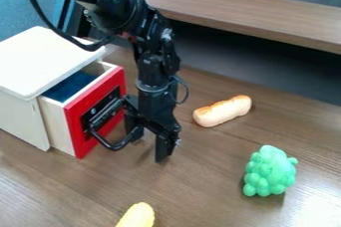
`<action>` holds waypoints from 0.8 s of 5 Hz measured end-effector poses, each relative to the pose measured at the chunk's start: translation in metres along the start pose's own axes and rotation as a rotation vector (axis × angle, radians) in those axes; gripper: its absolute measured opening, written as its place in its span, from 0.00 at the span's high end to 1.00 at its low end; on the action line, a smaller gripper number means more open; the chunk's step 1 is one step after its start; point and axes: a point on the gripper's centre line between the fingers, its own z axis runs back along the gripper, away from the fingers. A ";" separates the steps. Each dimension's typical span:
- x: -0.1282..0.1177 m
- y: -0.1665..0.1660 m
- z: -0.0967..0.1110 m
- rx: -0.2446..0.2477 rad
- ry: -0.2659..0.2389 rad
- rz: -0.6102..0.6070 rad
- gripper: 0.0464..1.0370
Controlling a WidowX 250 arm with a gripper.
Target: Open the drawer
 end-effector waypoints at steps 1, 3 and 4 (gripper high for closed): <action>0.003 -0.012 0.001 -0.011 0.010 -0.049 0.04; 0.015 -0.047 0.004 -0.040 0.000 -0.173 0.04; 0.015 -0.057 0.004 -0.037 0.003 -0.201 0.04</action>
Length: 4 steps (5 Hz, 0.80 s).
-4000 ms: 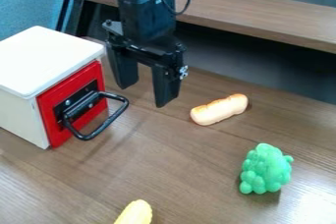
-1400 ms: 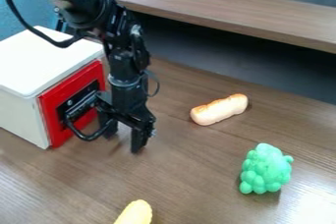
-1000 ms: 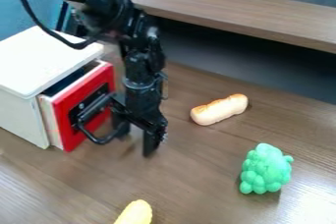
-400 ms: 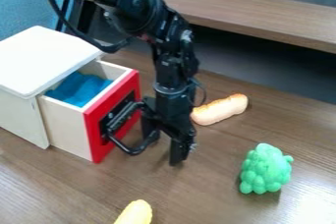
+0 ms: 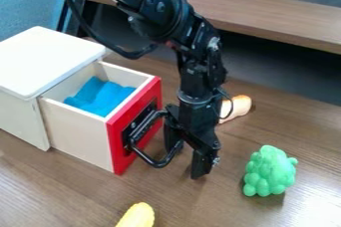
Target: Open the drawer
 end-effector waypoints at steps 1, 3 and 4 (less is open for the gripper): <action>-0.003 0.002 -0.001 0.025 0.002 0.027 0.04; -0.025 0.023 0.050 0.142 -0.056 0.223 0.04; -0.027 0.021 0.072 0.134 -0.103 0.236 0.04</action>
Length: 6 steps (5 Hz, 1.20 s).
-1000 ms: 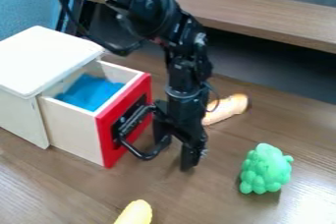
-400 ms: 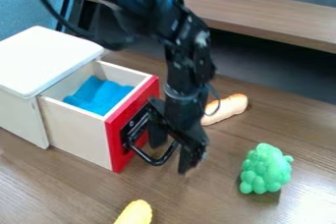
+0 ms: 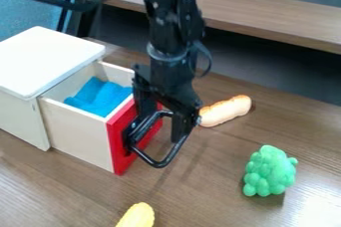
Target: Open the drawer
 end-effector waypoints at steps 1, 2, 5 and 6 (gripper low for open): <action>0.003 -0.001 0.014 -0.031 -0.054 0.004 0.04; 0.002 -0.003 0.026 -0.070 -0.091 -0.004 0.04; -0.006 -0.006 0.043 -0.096 -0.084 -0.036 0.04; -0.006 -0.006 0.048 -0.100 -0.102 -0.034 0.04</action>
